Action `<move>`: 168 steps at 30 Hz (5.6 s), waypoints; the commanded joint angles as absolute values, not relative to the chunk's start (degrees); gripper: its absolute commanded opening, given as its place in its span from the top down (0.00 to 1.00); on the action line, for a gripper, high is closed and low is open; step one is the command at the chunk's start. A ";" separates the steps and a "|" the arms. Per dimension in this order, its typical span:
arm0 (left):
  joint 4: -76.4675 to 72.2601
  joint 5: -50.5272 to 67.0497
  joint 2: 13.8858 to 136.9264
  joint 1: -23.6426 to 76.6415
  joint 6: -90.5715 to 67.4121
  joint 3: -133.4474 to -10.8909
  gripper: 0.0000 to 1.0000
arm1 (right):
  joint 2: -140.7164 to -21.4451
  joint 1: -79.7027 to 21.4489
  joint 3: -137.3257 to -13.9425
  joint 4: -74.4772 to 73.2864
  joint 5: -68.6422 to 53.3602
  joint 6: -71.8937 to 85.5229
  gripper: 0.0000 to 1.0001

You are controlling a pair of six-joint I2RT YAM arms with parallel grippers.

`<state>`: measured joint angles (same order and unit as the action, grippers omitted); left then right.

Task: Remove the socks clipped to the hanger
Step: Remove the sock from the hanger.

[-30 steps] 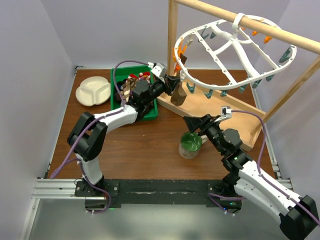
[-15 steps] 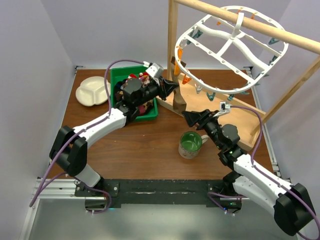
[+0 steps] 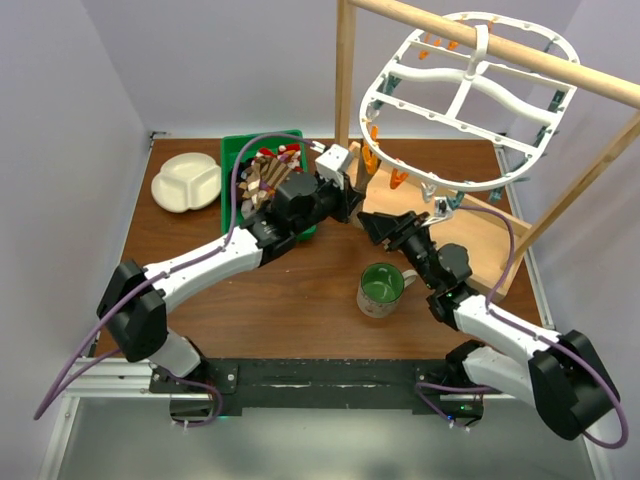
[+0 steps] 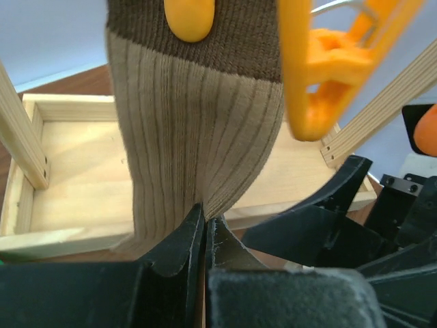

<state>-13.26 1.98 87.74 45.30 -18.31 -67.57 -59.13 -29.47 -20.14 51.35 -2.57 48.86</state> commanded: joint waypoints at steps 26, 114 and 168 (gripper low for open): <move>-4.31 -10.90 86.31 51.86 -16.52 -74.80 1.00 | -75.84 -29.18 -31.90 73.12 3.07 57.04 0.30; -35.50 48.16 93.34 26.02 -35.50 -84.55 0.38 | -83.40 -26.72 -39.37 82.53 -16.08 75.93 0.88; -47.81 58.71 109.25 25.22 -52.12 -96.06 0.41 | -89.30 -26.72 -44.21 86.84 -21.71 81.74 0.88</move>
